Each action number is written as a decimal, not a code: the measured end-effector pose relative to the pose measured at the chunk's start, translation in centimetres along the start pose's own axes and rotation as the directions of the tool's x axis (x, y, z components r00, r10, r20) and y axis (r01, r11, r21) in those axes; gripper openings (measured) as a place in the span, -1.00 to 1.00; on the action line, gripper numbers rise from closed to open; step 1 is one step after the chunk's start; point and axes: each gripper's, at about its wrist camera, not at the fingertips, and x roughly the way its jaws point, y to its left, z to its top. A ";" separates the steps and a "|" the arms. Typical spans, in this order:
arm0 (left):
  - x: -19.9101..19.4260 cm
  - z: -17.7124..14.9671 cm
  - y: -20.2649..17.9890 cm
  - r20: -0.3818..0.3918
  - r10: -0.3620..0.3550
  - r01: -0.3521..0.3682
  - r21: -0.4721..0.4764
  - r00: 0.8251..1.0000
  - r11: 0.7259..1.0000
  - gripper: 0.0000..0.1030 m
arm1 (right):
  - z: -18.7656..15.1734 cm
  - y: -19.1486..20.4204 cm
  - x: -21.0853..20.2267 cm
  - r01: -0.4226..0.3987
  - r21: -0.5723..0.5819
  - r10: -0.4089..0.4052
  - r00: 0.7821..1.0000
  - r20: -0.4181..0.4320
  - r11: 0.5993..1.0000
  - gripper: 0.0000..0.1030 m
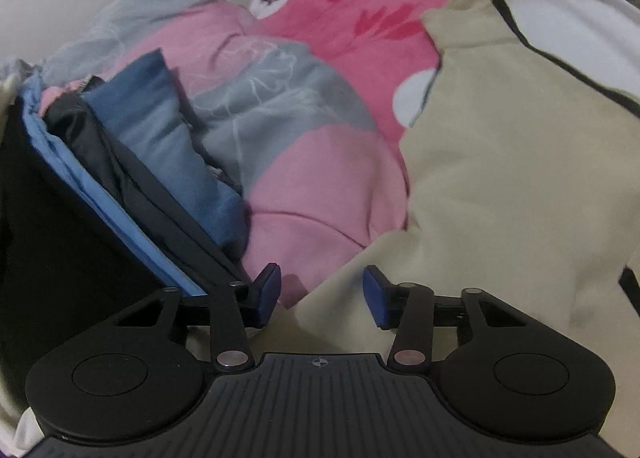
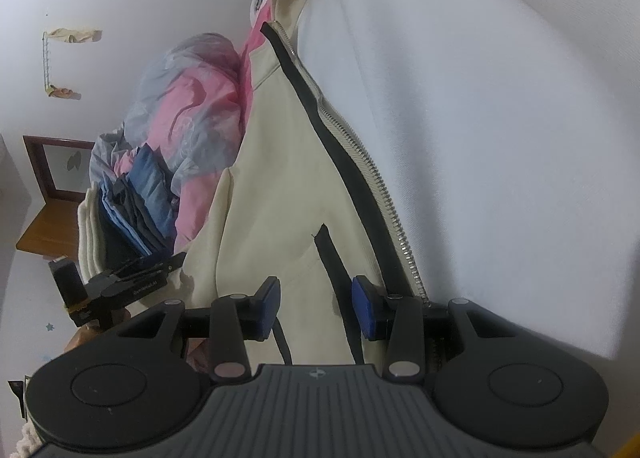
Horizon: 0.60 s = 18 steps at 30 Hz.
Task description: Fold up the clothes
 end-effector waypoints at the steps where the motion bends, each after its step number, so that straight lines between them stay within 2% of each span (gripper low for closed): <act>1: 0.1 0.0 -0.2 -0.006 -0.012 0.012 0.022 1.000 1.000 -0.14 | 0.0 0.0 0.0 0.000 0.000 0.000 1.000 0.000 1.000 -0.19; 4: 0.2 0.0 -1.3 -0.014 -0.037 0.038 0.068 0.999 0.997 -0.13 | 0.0 0.0 0.0 0.004 -0.001 -0.004 1.000 0.001 1.000 -0.19; 5: 0.3 0.0 -1.6 -0.018 -0.042 0.043 0.079 0.999 0.996 -0.19 | 0.0 0.0 0.0 0.003 0.000 -0.003 1.000 0.001 1.000 -0.19; 7: 1.2 0.0 -1.8 -0.049 -0.023 0.026 0.054 0.999 0.998 -0.36 | 0.0 0.0 -0.1 0.003 0.001 -0.003 1.000 0.001 1.000 -0.19; 9: 1.6 -0.3 -1.6 -0.044 -0.020 0.021 0.010 0.999 1.000 -0.76 | 0.0 0.0 -0.2 0.002 0.003 -0.002 1.000 0.001 1.000 -0.19; 11: 1.1 -0.7 -1.4 0.004 0.015 -0.014 -0.037 1.000 0.999 -0.93 | 0.0 -0.1 -0.2 0.000 0.005 0.000 1.000 0.001 1.000 -0.19; 14: -1.2 -1.1 -1.2 0.103 0.072 -0.061 -0.105 0.992 0.993 -0.97 | 0.0 -0.1 -0.1 0.000 0.004 0.000 1.000 0.001 1.000 -0.19; 15: -2.5 -1.2 -1.2 0.163 0.103 -0.084 -0.120 0.981 0.989 -0.97 | 0.0 -0.1 -0.1 0.001 0.004 -0.001 1.000 0.001 1.000 -0.19; 18: -5.2 -1.6 -0.6 0.276 0.171 -0.122 -0.187 0.946 0.975 -0.97 | 0.0 -0.2 -0.1 -0.001 0.006 0.001 1.000 0.001 1.000 -0.19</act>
